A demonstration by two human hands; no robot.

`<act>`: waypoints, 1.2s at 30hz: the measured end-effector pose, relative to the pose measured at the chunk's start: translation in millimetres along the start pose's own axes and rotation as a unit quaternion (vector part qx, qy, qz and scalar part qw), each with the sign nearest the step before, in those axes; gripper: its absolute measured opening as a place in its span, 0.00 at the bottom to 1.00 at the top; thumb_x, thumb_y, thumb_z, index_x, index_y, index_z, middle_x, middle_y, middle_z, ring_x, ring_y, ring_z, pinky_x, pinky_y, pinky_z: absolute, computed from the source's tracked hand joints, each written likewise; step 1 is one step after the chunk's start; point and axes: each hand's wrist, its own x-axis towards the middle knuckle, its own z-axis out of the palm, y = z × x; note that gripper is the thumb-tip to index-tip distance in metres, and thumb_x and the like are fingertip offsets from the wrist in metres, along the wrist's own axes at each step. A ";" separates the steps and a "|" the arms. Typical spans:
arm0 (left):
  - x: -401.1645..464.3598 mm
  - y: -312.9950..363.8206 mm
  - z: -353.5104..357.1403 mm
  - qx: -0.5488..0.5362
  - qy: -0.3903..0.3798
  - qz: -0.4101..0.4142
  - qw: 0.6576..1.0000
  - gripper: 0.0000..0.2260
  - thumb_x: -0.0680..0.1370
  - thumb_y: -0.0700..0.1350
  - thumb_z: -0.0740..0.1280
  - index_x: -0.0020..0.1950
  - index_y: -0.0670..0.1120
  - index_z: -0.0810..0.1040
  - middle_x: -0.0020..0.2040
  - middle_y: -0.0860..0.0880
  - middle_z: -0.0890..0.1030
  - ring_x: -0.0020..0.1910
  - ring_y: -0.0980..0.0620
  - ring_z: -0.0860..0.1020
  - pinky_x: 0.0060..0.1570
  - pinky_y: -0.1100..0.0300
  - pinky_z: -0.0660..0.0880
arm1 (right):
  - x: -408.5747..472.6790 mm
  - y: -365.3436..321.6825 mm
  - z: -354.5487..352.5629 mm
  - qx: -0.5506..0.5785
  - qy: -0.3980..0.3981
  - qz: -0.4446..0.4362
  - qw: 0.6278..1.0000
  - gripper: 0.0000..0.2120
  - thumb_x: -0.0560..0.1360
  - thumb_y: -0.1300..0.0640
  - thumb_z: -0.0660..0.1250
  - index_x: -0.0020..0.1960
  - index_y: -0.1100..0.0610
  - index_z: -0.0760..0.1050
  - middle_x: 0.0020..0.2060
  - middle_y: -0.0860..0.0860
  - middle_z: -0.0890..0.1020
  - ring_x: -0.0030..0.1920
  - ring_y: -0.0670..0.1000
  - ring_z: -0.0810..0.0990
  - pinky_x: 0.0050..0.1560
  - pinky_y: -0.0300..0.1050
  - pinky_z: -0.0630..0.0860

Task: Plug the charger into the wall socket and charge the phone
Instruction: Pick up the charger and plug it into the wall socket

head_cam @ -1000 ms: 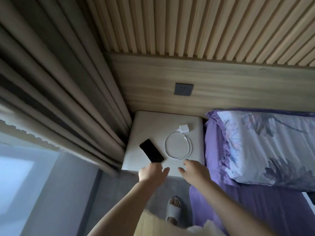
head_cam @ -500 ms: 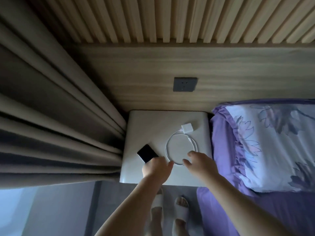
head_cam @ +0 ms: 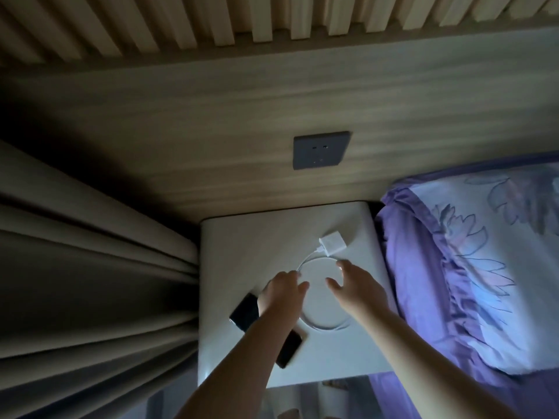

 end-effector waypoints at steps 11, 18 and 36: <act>92.3 23.5 39.3 0.013 0.079 0.035 0.996 0.18 0.80 0.48 0.59 0.70 0.51 0.69 0.66 0.47 0.75 0.64 0.48 0.72 0.60 0.55 0.71 | 66.1 19.5 29.2 0.055 0.038 -0.006 0.998 0.23 0.77 0.52 0.62 0.69 0.58 0.63 0.60 0.56 0.75 0.62 0.54 0.74 0.57 0.47 0.73; 116.5 25.0 47.5 -0.045 0.022 -0.033 0.998 0.16 0.79 0.48 0.61 0.66 0.51 0.73 0.63 0.47 0.78 0.63 0.47 0.74 0.60 0.54 0.71 | 78.6 30.9 38.6 0.051 0.028 0.002 0.998 0.26 0.78 0.53 0.61 0.73 0.56 0.58 0.61 0.58 0.73 0.61 0.56 0.75 0.58 0.48 0.73; 106.4 36.8 35.1 -0.463 -0.039 -0.085 0.881 0.18 0.80 0.34 0.55 0.66 0.45 0.74 0.52 0.45 0.79 0.33 0.54 0.79 0.28 0.66 0.70 | 95.3 16.1 32.7 0.368 0.010 0.112 0.923 0.20 0.74 0.48 0.66 0.60 0.59 0.72 0.51 0.54 0.80 0.56 0.57 0.78 0.59 0.49 0.73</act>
